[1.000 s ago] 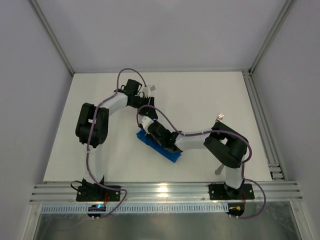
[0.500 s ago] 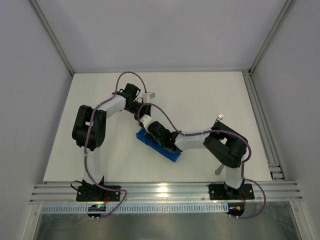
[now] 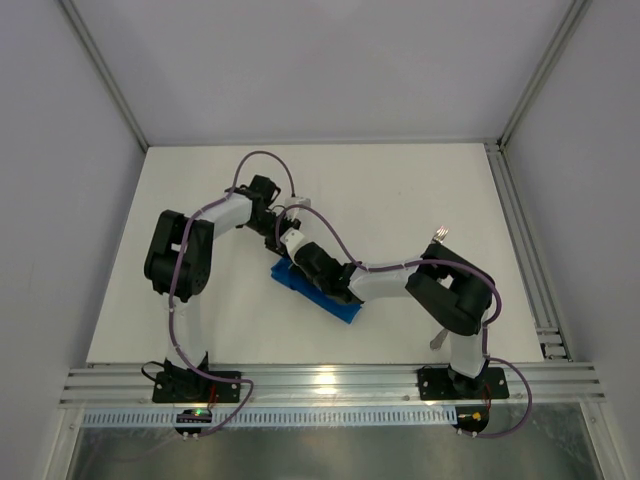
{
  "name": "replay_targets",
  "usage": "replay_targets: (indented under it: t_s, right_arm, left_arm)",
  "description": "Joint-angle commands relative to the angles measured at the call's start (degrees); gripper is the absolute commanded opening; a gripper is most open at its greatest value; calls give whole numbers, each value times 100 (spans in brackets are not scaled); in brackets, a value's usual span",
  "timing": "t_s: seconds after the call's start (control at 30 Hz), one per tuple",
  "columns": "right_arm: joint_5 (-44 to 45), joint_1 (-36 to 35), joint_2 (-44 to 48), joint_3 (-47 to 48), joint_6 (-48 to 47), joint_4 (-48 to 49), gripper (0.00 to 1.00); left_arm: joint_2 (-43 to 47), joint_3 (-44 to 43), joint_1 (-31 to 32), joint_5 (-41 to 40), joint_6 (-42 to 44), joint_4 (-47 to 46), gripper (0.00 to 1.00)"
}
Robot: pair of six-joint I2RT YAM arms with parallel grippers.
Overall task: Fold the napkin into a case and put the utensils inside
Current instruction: Fold the 2/3-rectangle-folded napkin at the center of the board.
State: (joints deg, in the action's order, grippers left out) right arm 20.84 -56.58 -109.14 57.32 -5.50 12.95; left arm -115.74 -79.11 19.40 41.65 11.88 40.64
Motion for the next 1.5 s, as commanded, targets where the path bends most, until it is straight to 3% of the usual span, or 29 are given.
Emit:
replay_targets:
  t_s: [0.0,0.2,0.47,0.57,0.8,1.1,1.27,1.47]
  right_arm:
    - [131,33,-230,-2,207,-196,10]
    - [192,33,-230,-19,224,-179,15]
    - [192,33,-99,-28,137,-179,37]
    - [184,33,15,-72,93,-144,41]
    - [-80,15,779,-291,-170,-239,45]
    - [-1388,59,2256,-634,21,-1153,47]
    - [-3249,1191,2591,-678,1137,-1260,48]
    - [-3674,2141,1847,-424,1665,-1620,45]
  left_arm:
    - [8,159,3,-253,332,497,12]
    - [236,229,20,-271,631,585,13]
    - [105,581,152,-692,834,577,11]
    - [70,669,170,-807,807,489,9]
    - [52,774,170,-948,737,286,7]
    - [61,880,170,-931,737,155,6]
    - [52,941,178,-860,790,128,6]
    - [78,1047,178,-860,860,93,6]
